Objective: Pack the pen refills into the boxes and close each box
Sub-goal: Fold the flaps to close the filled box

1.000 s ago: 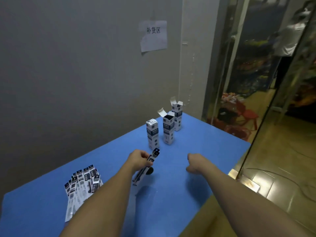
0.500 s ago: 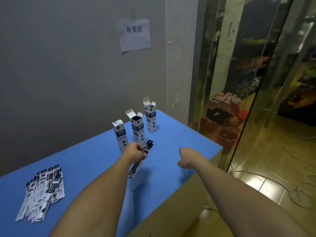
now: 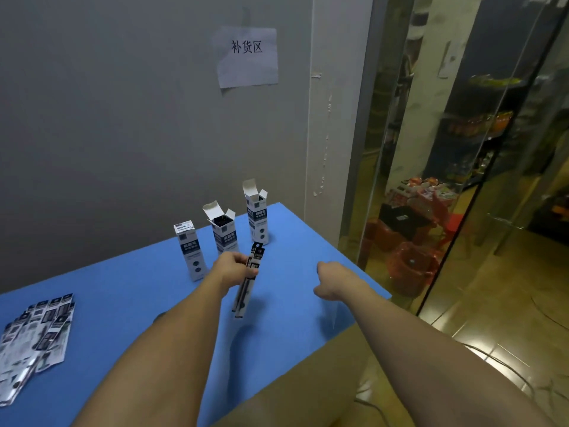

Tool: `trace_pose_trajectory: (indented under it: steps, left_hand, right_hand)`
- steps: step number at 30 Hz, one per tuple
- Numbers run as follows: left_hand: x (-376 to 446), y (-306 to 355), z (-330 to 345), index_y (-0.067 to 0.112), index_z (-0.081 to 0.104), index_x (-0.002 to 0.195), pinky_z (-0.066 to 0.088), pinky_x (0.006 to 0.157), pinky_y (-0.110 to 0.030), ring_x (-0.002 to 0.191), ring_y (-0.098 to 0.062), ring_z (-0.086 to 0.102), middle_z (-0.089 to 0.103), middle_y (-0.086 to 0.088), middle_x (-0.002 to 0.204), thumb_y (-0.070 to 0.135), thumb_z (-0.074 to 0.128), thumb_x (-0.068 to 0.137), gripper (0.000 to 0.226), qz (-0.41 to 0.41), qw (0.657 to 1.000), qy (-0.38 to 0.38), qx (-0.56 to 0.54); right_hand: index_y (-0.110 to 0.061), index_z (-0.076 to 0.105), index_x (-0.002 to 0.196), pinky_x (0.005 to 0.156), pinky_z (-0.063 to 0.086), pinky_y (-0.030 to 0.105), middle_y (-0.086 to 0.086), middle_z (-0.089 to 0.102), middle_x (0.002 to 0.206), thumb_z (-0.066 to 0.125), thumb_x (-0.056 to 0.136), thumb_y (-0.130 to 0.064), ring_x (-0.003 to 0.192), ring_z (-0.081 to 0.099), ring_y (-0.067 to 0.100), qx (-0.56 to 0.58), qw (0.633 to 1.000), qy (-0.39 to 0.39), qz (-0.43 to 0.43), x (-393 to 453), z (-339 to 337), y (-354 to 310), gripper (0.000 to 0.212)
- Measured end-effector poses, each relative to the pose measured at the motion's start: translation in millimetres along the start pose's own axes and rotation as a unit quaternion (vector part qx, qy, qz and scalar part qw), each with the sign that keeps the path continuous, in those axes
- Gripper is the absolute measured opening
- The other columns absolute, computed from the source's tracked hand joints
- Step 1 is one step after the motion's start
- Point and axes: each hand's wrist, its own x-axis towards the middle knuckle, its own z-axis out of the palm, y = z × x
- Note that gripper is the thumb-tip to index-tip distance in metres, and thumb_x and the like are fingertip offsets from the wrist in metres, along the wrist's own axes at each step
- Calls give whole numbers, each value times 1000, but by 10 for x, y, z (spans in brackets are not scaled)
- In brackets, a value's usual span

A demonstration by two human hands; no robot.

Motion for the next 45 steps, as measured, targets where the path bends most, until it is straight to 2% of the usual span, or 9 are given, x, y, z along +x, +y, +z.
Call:
trace_pose_trajectory:
  steps: [12,16,19,24,28,33,37,41,45]
  left_hand:
    - [887,257,290,12,66,83,47,63,-27,84,-20,68,71,-5,85,0,76,82,16,-6,997,-36,-68]
    - [923,124,152,2,67,95,58,87,-44,90,-26,71,73,-11,91,-2,77,80,18,-37,992,-97,-75]
    - [864,-25,28,4,64,92,55,92,-42,87,-26,70,71,-11,85,-7,72,83,17,-70,985,-132,-90]
    - [737,-285,-247,3,67,92,55,90,-40,87,-24,71,72,-11,85,-7,70,85,13,-106,983,-53,-138]
    - [565,-355,-431,2,68,91,58,83,-35,85,-24,72,73,-12,86,-9,71,84,14,-125,976,33,-175]
    - [401,-314,-504,-3,71,98,57,93,-42,90,-25,72,74,-14,93,-10,72,82,17,-107,958,135,-228]
    - [301,-206,-487,-5,70,106,57,92,-40,97,-26,72,74,-15,102,-12,72,80,27,-80,945,177,-264]
    - [214,-49,-528,-3,69,102,58,89,-38,97,-30,70,72,-18,102,-16,69,80,25,-42,934,198,-294]
    - [142,179,-646,-4,71,98,52,95,-46,99,-37,64,69,-22,101,-14,77,66,33,57,901,211,-374]
  right_hand:
    - [-10,47,131,95,50,42,11,53,129,58,89,-30,115,53,29,-1,997,-43,-65,1125,-272,163,47]
    - [-15,46,138,94,49,36,8,54,134,63,89,-34,121,52,26,18,991,-79,-102,1420,-281,-42,55]
    - [-18,46,138,88,55,37,6,55,134,67,87,-37,107,60,24,56,984,-102,-134,1641,-315,-279,58]
    - [-16,45,141,81,60,37,5,54,127,70,86,-35,97,63,23,114,966,-126,-192,1957,-325,-718,64]
    - [-18,33,149,92,47,30,8,54,136,77,84,-35,118,56,24,174,942,-142,-249,2104,-295,-999,80]
    - [-24,24,152,89,48,32,1,43,149,86,77,-26,128,50,25,300,893,-171,-289,2239,-269,-1258,98]
    - [-18,44,133,94,51,37,-2,56,135,85,77,-13,119,58,23,368,856,-192,-308,2324,-186,-1393,70]
    - [-14,58,115,92,53,42,1,66,113,85,76,-10,106,64,23,369,857,-151,-327,2342,-172,-1426,48]
    - [-20,64,107,81,53,29,-3,69,104,88,71,-12,97,63,12,397,833,-77,-377,2279,-205,-1316,44]
